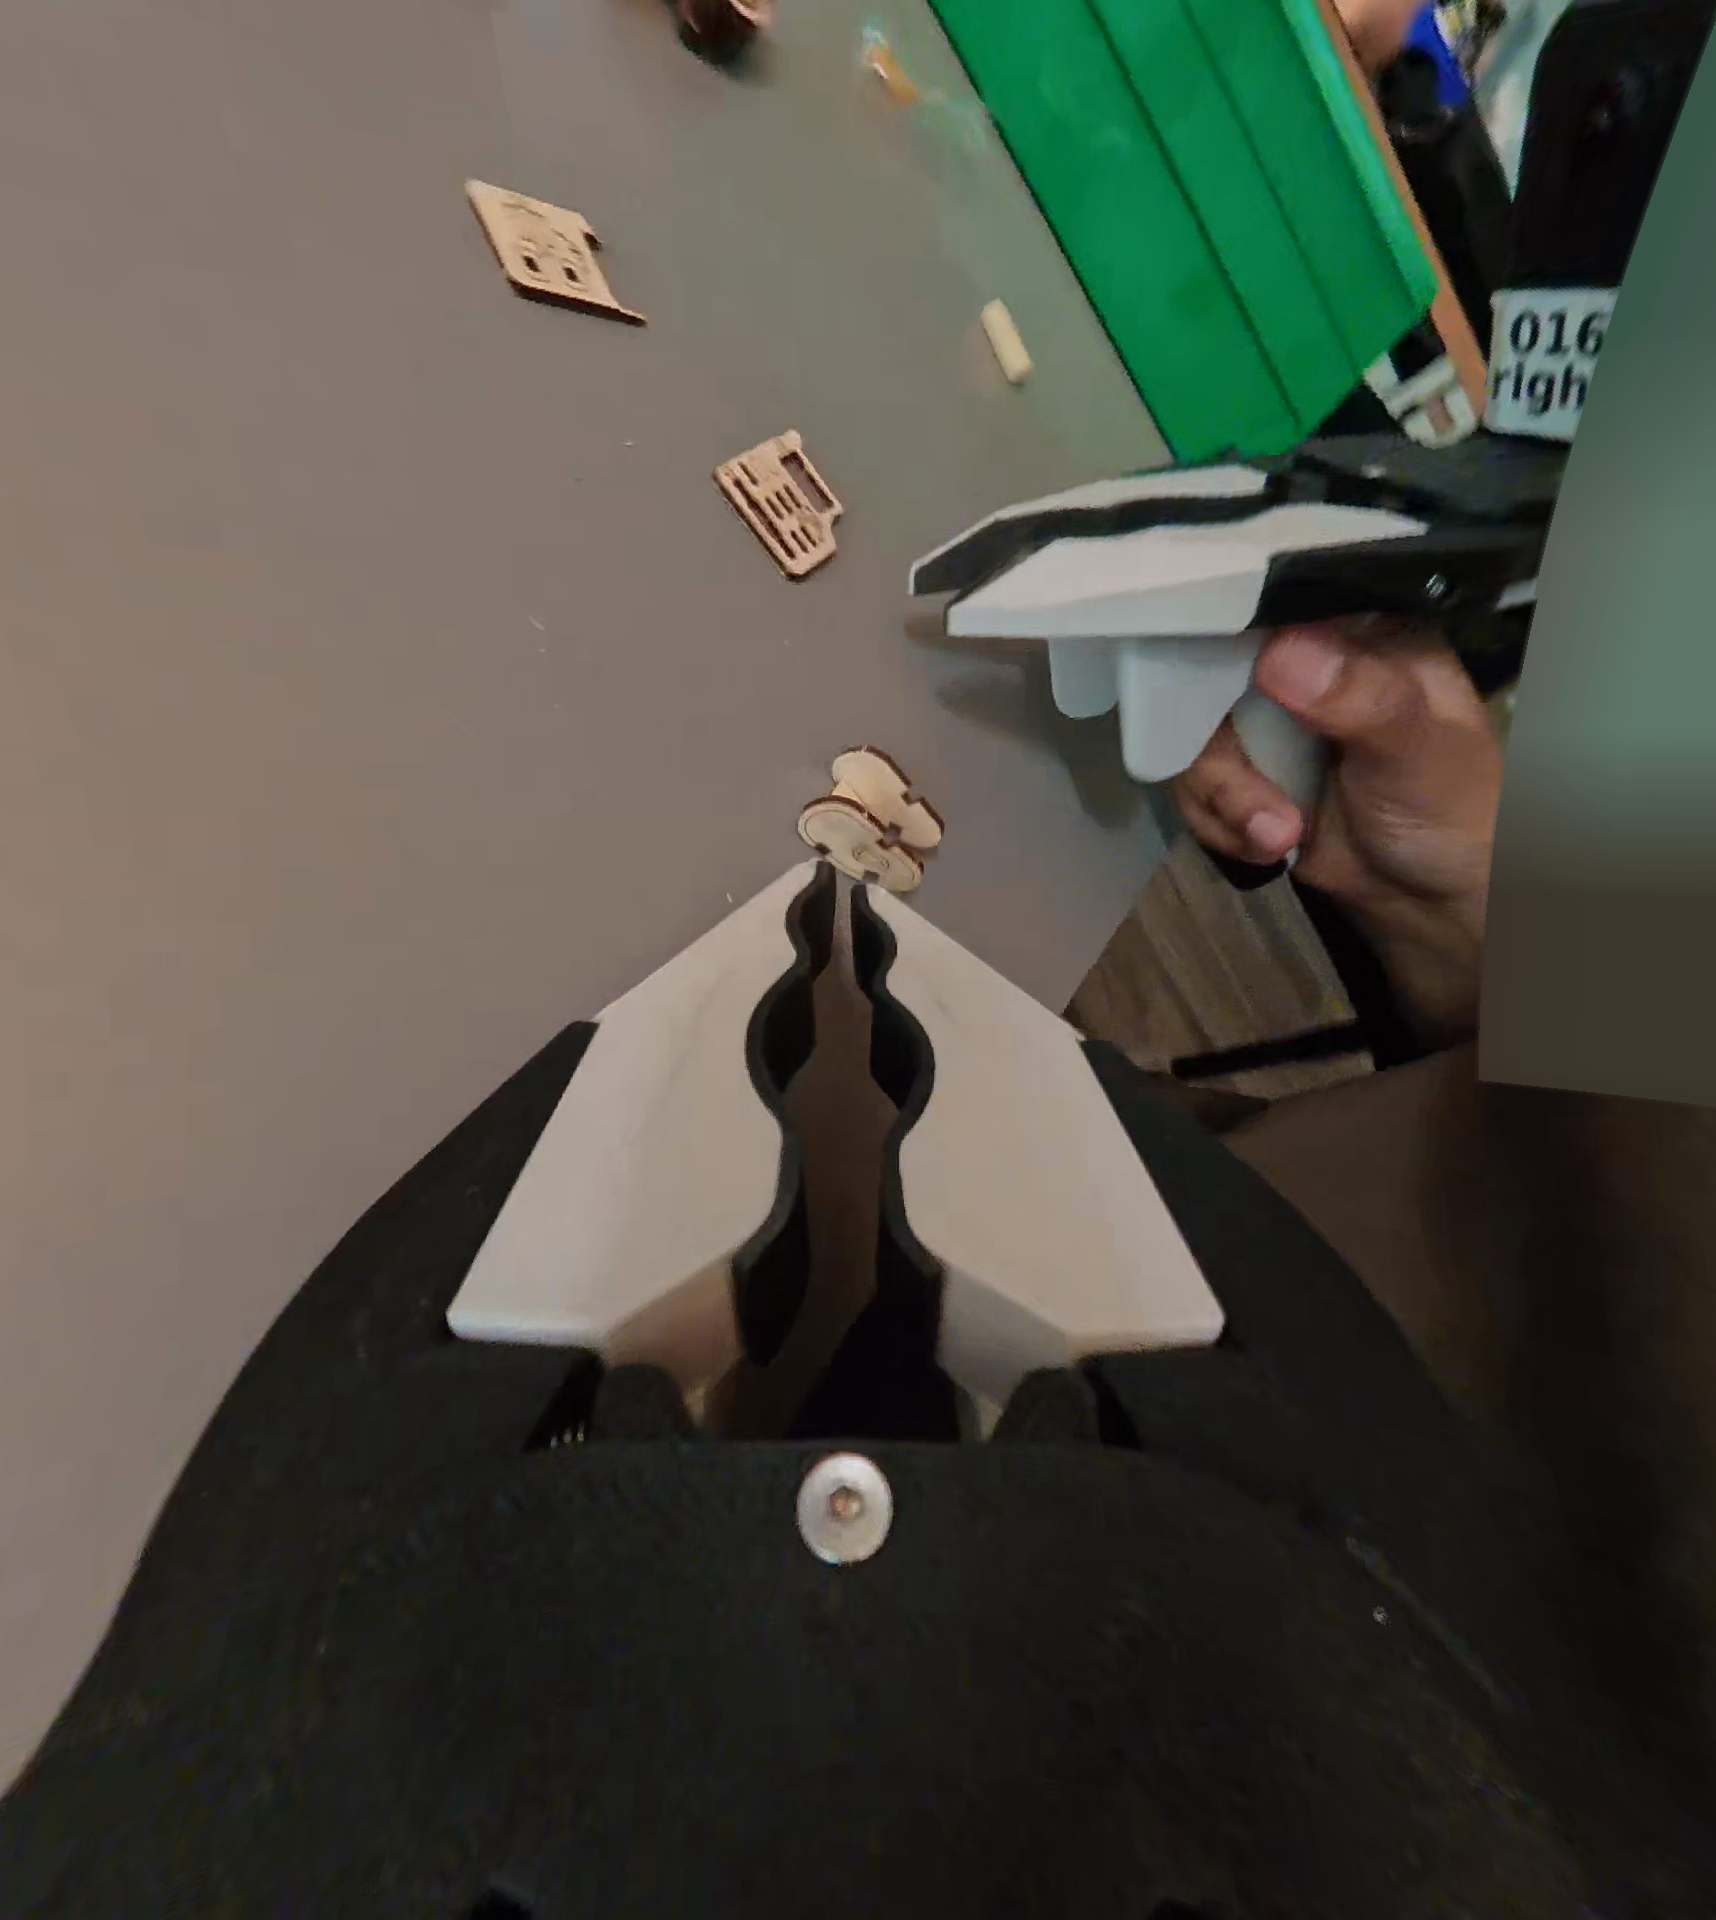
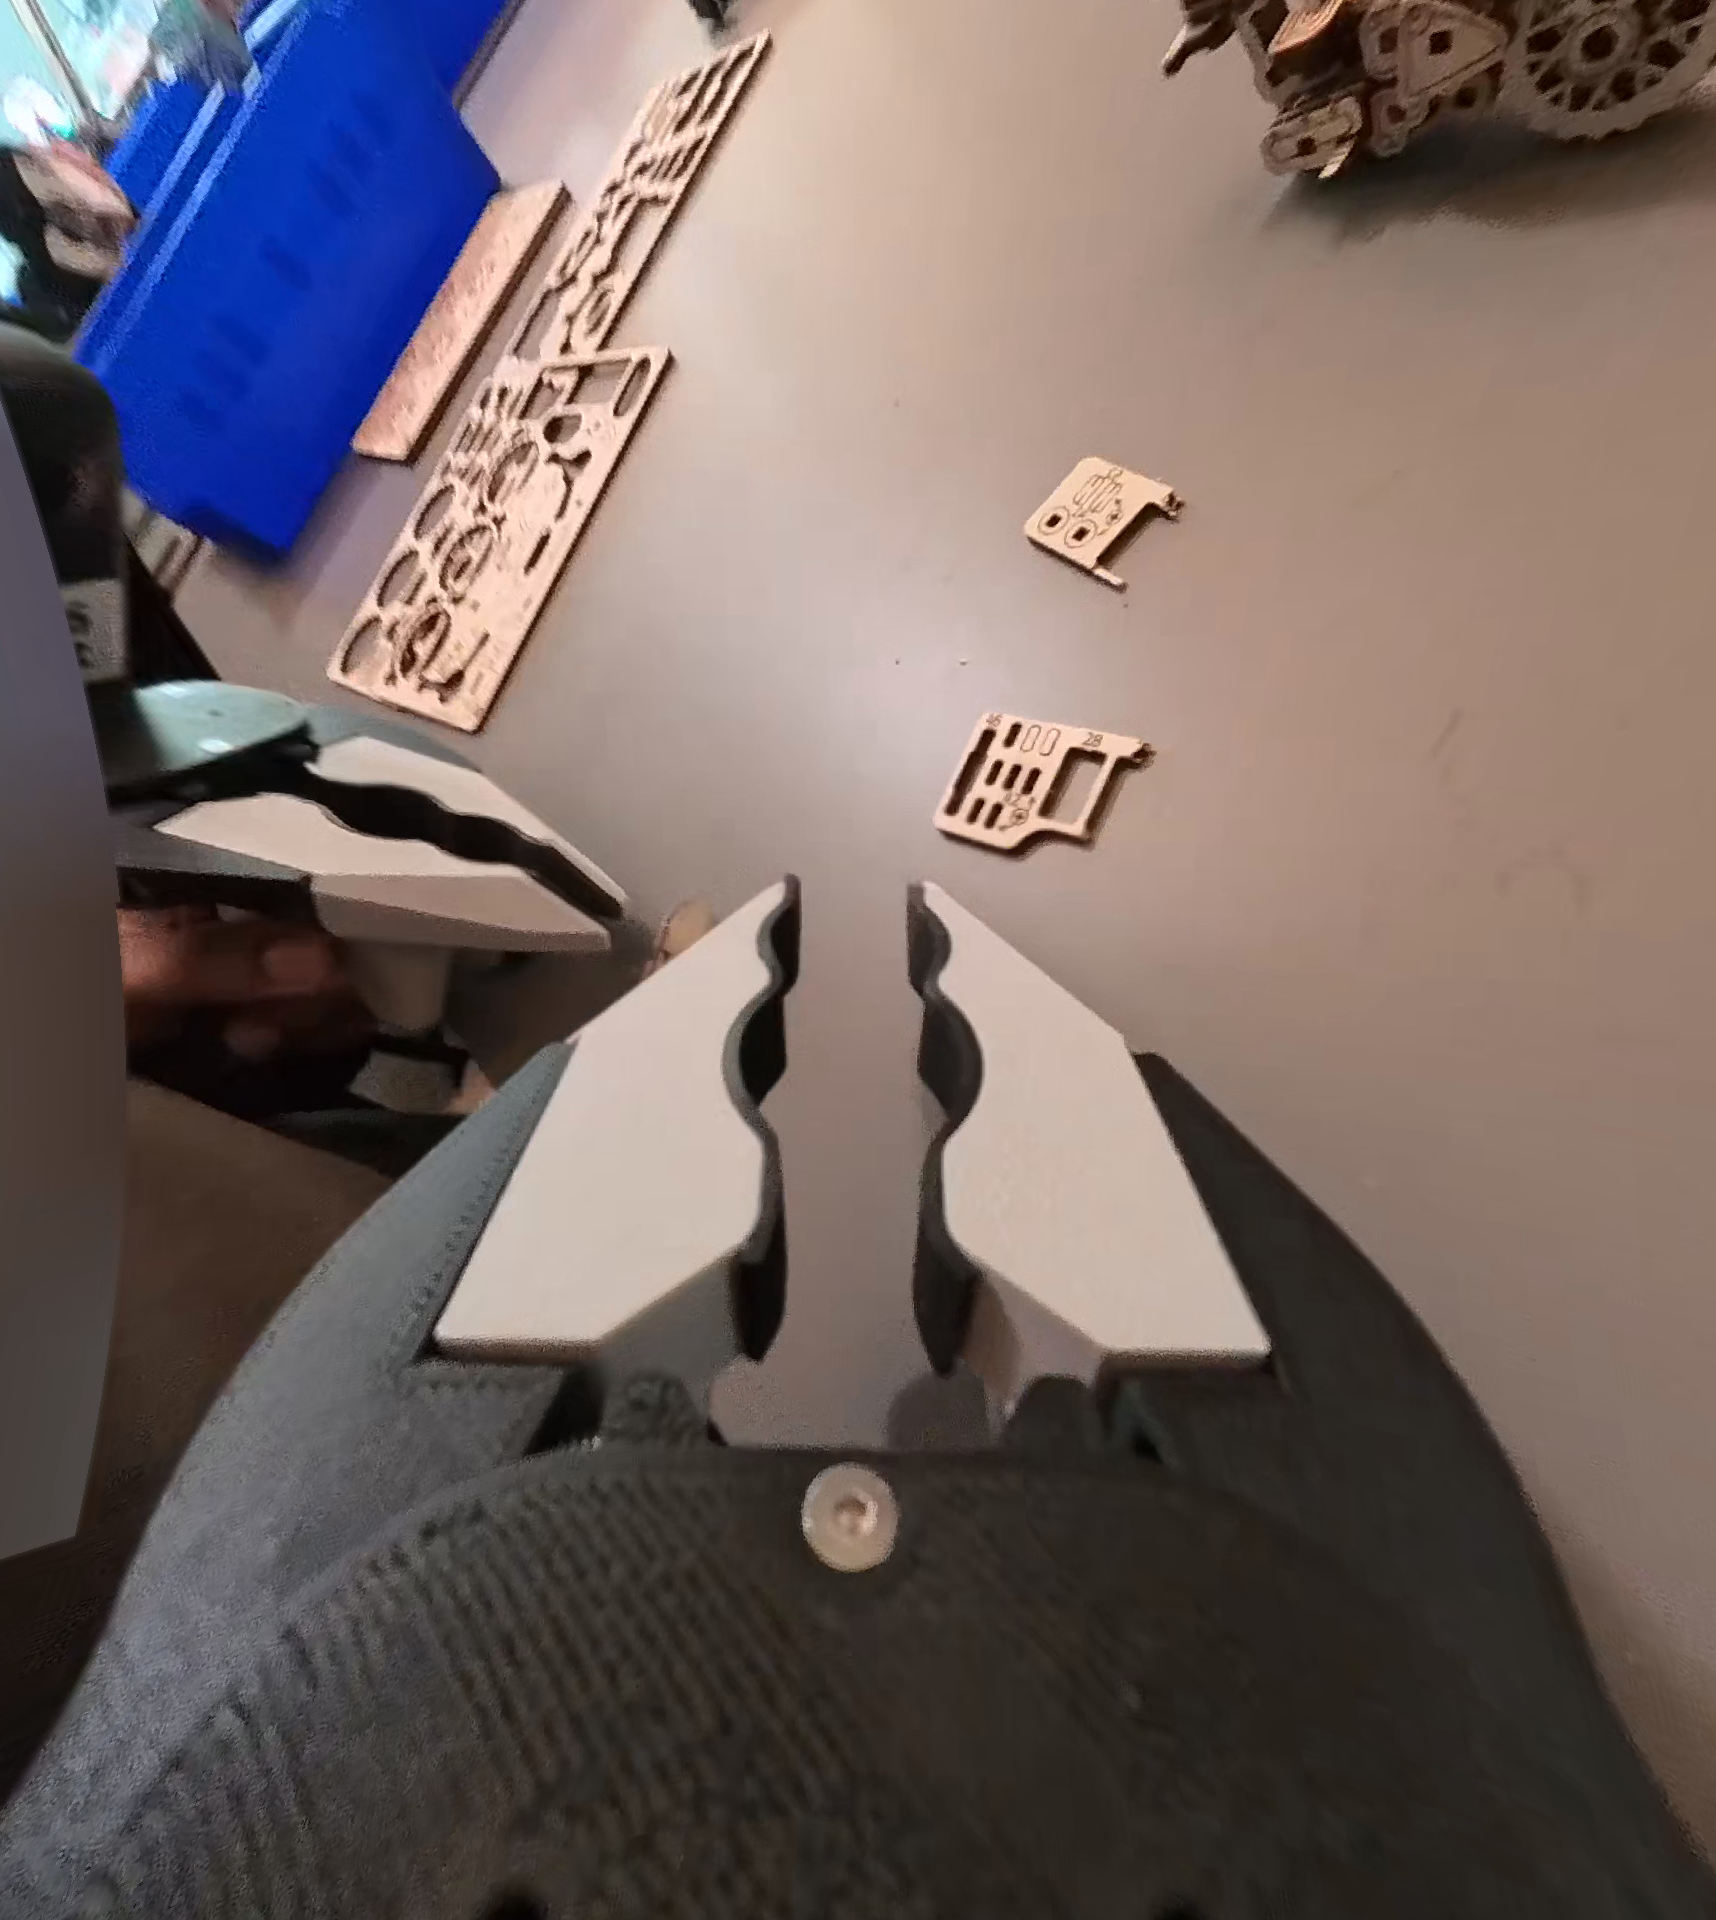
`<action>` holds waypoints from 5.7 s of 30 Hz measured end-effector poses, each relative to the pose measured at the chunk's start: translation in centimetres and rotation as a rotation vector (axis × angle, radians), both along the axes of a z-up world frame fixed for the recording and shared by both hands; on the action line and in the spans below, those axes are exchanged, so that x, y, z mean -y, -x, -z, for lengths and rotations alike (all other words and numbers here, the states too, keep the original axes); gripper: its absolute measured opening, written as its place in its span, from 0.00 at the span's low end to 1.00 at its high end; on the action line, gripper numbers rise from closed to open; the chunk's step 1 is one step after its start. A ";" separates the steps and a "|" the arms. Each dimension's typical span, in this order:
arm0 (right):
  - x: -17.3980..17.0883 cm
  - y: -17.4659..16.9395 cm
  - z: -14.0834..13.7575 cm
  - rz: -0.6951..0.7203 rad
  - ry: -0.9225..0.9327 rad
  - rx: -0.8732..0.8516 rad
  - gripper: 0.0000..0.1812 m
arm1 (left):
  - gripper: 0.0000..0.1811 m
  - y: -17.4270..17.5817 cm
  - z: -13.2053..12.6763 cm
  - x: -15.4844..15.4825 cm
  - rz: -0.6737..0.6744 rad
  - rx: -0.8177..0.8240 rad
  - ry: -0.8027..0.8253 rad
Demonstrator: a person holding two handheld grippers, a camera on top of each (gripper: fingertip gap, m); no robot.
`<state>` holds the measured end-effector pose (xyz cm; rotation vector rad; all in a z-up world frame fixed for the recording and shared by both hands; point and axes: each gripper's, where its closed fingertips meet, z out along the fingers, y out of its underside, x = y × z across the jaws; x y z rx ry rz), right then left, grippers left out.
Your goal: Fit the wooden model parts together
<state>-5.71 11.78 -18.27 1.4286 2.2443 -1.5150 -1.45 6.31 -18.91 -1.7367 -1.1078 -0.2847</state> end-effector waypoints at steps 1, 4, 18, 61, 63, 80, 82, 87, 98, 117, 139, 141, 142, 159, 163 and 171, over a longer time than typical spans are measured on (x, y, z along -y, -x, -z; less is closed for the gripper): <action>0.3 -0.1 0.3 -0.028 -0.003 -0.002 0.09 | 0.01 0.1 0.0 0.0 -0.033 0.003 -0.001; 1.6 -1.5 0.3 -0.115 0.052 0.043 0.10 | 0.02 0.3 0.0 -0.3 -0.098 0.015 0.002; 1.8 -1.4 0.4 -0.137 0.073 0.075 0.10 | 0.08 -0.1 0.3 -1.4 -0.113 0.009 0.080; -3.0 1.2 -1.5 0.119 -0.025 -0.182 0.11 | 0.07 8.4 -3.8 0.7 -0.031 -0.156 -0.134; -2.9 1.3 -1.8 0.118 -0.019 -0.195 0.14 | 0.07 8.4 -3.6 0.7 -0.028 -0.167 -0.114; 1.8 2.3 -4.4 -0.077 0.053 -0.272 0.12 | 0.11 6.4 -3.9 3.8 -0.173 -0.218 -0.119; 2.6 2.1 -4.5 -0.105 0.058 -0.264 0.13 | 0.08 5.8 -4.8 4.2 -0.185 -0.296 -0.113; 3.3 1.9 -4.4 -0.117 0.010 -0.305 0.12 | 0.04 5.1 -6.0 4.9 -0.183 -0.395 -0.063; 1.5 2.3 -2.8 -0.030 -0.123 -0.332 0.09 | 0.00 5.3 -5.7 3.8 -0.136 -0.364 -0.036; -1.3 2.9 -2.0 0.100 -0.229 -0.377 0.00 | 0.00 6.4 -4.2 2.4 -0.160 -0.375 0.045; -0.2 2.1 -2.2 0.048 -0.147 -0.346 0.04 | 0.00 6.4 -4.0 2.3 -0.143 -0.366 0.051; -0.2 2.0 -2.2 0.045 -0.141 -0.344 0.04 | 0.00 6.4 -3.9 2.3 -0.141 -0.360 0.049; -0.2 2.0 -2.2 0.044 -0.138 -0.344 0.05 | 0.00 6.4 -3.9 2.3 -0.142 -0.358 0.048; 0.1 1.8 -2.2 0.025 -0.114 -0.327 0.08 | 0.00 6.0 -3.6 1.7 -0.100 -0.359 0.074; 0.2 1.7 -2.3 0.022 -0.104 -0.326 0.08 | 0.00 5.9 -3.5 1.7 -0.095 -0.361 0.082; 0.3 1.6 -2.3 0.019 -0.102 -0.322 0.08 | 0.00 5.8 -3.4 1.5 -0.088 -0.370 0.098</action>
